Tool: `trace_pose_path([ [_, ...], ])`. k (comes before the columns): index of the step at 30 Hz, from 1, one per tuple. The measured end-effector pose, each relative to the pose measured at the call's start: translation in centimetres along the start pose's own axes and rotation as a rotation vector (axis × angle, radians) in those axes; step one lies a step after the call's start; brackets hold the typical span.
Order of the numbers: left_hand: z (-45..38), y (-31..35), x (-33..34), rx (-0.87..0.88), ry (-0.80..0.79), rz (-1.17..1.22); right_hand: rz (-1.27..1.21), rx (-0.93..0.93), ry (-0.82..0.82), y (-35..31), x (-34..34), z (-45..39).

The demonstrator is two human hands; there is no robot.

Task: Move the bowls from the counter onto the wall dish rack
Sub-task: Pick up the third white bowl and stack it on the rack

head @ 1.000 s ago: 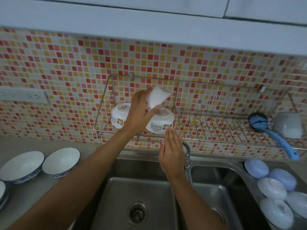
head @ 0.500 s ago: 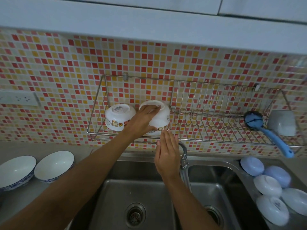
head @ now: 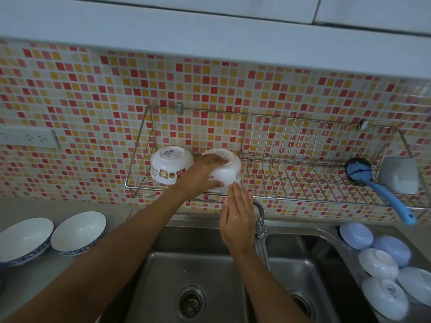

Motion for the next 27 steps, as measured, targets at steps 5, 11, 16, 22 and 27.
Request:
trace_pose_path([
  [5, 1.4, -0.3, -1.9, -0.031, 0.120, -0.026, 0.014, 0.037, -0.048, -0.6, -0.8, -1.1],
  [11, 5.3, -3.6, -4.1, -0.271, 0.272, -0.202, 0.093, 0.210, -0.467, -0.9, -0.2, -5.1],
  [16, 7.3, -5.6, -3.7, -0.310, 0.206, -0.371, 0.195, 0.159, -0.593, -0.5, 1.3, -5.0],
  [22, 7.4, -5.6, -3.6, -0.360, 0.097, -0.424, 0.236, 0.228, -0.538, -0.6, 1.9, -5.1],
  [27, 10.5, -5.0, -3.9, -0.318, 0.083, -0.410, 0.172, 0.136, -0.342, -2.5, 1.0, -1.4],
])
Point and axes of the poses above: each hand's wrist, its own z-axis away from the middle knuckle, its own x-axis out of the palm, y = z × x, the point moved 6 cm from there along -z, towards the middle knuckle, and after that the axes turned 2 degrees about y, right-handed, at the moved point
